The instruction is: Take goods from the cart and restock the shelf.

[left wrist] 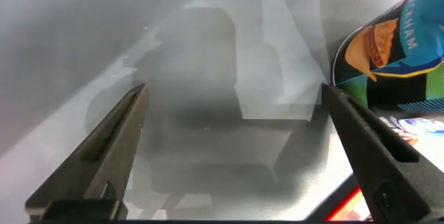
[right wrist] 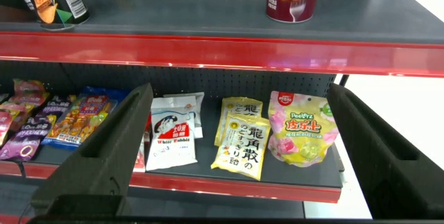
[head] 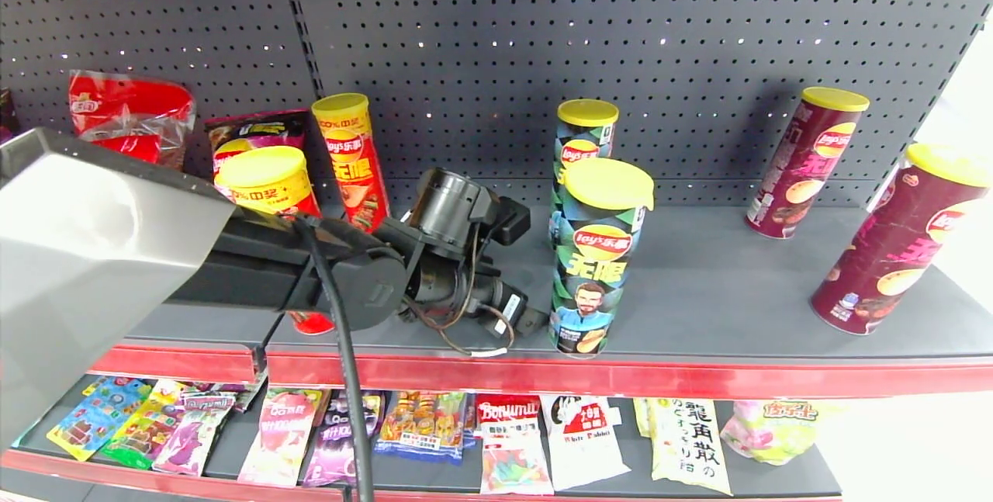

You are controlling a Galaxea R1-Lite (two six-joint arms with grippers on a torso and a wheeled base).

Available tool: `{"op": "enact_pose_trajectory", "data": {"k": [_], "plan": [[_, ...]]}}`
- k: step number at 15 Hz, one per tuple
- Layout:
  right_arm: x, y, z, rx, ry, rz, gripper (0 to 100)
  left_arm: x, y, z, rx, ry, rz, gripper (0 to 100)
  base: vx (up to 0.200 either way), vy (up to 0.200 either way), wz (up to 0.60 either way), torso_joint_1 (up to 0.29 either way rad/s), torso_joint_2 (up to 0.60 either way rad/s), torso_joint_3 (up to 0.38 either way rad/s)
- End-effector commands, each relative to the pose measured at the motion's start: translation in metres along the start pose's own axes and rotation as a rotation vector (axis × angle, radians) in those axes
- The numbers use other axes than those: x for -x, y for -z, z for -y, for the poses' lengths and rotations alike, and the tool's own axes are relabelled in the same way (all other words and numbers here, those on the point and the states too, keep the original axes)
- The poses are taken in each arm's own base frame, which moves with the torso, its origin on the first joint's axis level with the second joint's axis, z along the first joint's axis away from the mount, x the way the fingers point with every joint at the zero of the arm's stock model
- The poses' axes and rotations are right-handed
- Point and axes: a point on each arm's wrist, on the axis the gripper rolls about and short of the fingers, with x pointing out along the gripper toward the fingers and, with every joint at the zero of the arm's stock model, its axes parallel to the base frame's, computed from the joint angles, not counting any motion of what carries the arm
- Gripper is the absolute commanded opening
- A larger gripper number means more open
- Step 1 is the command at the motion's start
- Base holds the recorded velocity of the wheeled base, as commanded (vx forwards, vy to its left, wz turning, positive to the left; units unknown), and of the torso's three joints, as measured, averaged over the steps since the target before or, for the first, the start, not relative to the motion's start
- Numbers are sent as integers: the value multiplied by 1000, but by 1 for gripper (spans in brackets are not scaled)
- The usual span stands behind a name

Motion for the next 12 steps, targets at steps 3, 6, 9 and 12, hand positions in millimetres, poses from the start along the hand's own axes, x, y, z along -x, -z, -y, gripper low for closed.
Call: {"op": "enact_pose_trajectory", "data": {"k": [3,6,9,12], "plan": [[0,0,0,0,-1,0,100,1,0,1,-2,2,1,100,0,0,0,0,0,0],[0,0,0,0,-1,1,100,7,3,-3,7,-6,-4,100,0,0,0,0,0,0],[0,0,0,0,-1,0,100,34,-2,-13,21,-33,41,100,0,0,0,0,0,0],[0,0,0,0,-1,0,100,95,-21,-18,23,-55,181,100,0,0,0,0,0,0]]}}
